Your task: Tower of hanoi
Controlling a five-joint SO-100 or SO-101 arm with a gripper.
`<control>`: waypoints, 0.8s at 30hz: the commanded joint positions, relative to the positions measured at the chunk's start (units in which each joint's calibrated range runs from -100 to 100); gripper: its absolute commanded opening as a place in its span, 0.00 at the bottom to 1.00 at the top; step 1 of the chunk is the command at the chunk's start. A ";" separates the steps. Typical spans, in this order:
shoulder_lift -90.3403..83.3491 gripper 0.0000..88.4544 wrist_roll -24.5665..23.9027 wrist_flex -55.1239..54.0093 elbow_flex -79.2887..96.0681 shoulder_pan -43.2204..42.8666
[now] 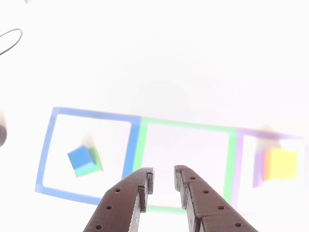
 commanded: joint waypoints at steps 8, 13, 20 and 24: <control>-2.95 0.00 -9.21 32.64 -34.81 18.50; -3.43 0.00 -7.69 35.79 -38.81 25.59; -4.89 0.11 0.25 30.13 -28.18 29.14; -9.08 0.22 0.59 19.36 -13.36 30.48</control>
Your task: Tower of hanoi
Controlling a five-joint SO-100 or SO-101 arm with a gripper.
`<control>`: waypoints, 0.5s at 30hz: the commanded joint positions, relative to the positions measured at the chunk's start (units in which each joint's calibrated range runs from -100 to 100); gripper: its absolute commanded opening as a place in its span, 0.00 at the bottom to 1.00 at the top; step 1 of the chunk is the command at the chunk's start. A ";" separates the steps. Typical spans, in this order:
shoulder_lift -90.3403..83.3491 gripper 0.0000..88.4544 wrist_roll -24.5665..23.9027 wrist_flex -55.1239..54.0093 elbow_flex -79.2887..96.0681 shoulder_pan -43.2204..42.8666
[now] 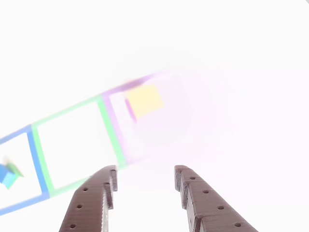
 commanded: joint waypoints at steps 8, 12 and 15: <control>-9.02 0.31 0.79 -34.56 38.47 4.20; -9.74 0.39 0.79 -46.30 48.74 6.89; -10.15 0.43 0.79 -57.63 57.92 8.52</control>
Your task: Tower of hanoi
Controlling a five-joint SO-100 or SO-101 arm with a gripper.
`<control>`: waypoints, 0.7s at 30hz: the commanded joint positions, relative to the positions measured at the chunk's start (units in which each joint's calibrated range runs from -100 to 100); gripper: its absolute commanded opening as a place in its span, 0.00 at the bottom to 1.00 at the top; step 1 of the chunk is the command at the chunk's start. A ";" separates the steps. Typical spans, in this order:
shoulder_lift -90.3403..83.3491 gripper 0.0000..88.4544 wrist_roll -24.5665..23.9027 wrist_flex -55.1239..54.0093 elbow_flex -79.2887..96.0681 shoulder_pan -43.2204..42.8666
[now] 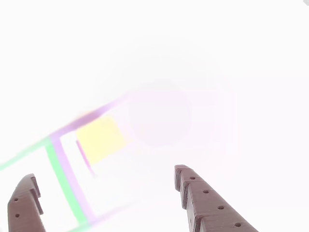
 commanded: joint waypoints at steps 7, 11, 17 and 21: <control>6.19 0.49 0.20 -40.05 21.78 2.28; 14.26 0.50 0.20 -52.20 24.87 2.19; 26.29 0.50 0.20 -66.37 26.14 0.75; 34.12 0.50 0.20 -76.57 27.14 -0.40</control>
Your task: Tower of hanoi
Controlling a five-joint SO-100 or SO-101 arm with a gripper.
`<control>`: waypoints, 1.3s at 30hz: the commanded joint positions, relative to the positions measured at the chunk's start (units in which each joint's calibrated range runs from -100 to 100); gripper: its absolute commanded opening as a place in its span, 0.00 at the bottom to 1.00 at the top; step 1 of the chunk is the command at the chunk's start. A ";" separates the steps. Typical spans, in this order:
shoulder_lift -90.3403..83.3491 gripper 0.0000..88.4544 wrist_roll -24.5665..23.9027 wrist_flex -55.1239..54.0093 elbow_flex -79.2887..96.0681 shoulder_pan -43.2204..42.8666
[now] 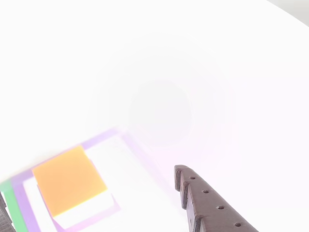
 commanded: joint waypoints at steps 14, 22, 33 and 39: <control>24.28 0.48 0.20 -28.91 -2.48 -4.07; 30.90 0.47 0.20 -31.50 -8.21 -5.03; 35.10 0.45 0.20 -32.07 -10.93 -5.31; 35.26 0.43 0.20 -32.15 -10.57 -5.99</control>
